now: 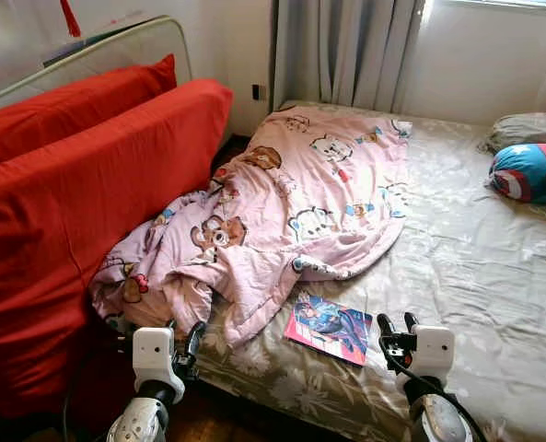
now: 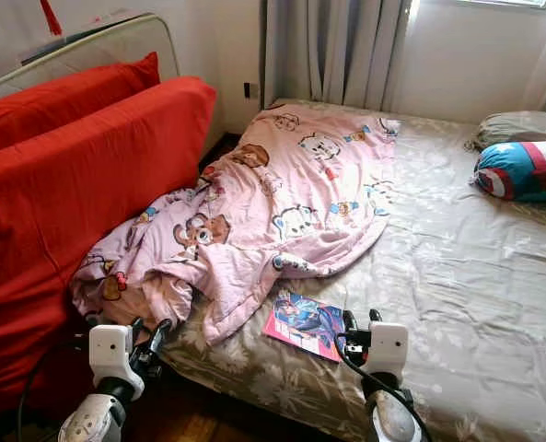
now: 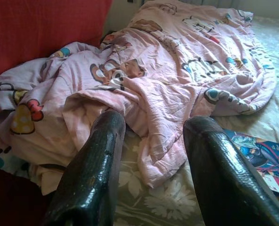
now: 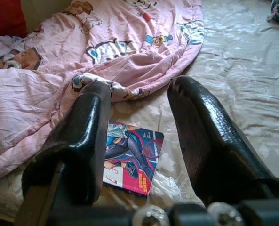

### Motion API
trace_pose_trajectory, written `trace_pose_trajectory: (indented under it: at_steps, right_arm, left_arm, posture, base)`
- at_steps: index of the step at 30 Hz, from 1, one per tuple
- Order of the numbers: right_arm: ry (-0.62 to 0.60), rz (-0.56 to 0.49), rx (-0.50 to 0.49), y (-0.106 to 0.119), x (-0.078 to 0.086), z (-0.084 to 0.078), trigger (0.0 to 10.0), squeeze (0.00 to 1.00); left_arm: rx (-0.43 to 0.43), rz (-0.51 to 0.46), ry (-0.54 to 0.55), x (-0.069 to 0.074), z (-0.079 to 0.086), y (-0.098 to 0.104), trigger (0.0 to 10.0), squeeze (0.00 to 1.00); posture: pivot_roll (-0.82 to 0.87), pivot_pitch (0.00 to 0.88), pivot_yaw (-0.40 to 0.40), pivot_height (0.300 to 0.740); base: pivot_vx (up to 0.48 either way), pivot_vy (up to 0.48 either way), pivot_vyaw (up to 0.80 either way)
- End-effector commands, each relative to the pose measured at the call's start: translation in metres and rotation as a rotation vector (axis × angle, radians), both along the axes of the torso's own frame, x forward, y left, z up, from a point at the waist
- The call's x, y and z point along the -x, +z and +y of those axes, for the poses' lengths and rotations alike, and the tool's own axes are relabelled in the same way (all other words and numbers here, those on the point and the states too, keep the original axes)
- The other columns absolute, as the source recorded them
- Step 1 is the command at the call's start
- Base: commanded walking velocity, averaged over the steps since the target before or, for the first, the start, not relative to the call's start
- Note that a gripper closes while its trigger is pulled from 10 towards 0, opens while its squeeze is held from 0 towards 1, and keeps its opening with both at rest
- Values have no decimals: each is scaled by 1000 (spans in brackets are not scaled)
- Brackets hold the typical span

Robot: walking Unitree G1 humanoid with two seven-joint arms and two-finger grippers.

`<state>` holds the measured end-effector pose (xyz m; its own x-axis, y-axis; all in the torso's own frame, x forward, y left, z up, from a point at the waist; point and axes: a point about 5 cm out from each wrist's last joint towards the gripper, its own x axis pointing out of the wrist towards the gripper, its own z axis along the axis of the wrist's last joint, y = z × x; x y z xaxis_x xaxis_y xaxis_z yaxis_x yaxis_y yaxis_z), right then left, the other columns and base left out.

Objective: Clean up the room

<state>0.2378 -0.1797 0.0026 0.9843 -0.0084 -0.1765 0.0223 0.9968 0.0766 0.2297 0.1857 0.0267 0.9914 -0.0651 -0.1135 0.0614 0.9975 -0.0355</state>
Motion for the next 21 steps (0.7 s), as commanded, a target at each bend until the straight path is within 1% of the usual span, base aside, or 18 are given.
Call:
trace_pose_trajectory:
  at_steps: [1,11,21]
  right_arm:
    - [3,0,-7,2,0,1,10000,0]
    - [25,9,-10,5,-3,3,10000,0]
    - [16,16,-4,6,-2,0,10000,0]
  left_arm:
    - [6,-9,10,-2,1,5,10000,0]
    - [14,-14,26,-2,1,8,10000,0]
    - [22,-20,28,-5,0,12,10000,0]
  posture:
    - [-44,0,-38,740]
    - [-42,0,-54,740]
    - [-47,9,-56,740]
  base:
    - [304,0,0]
    - [304,0,0]
    - [303,0,0]
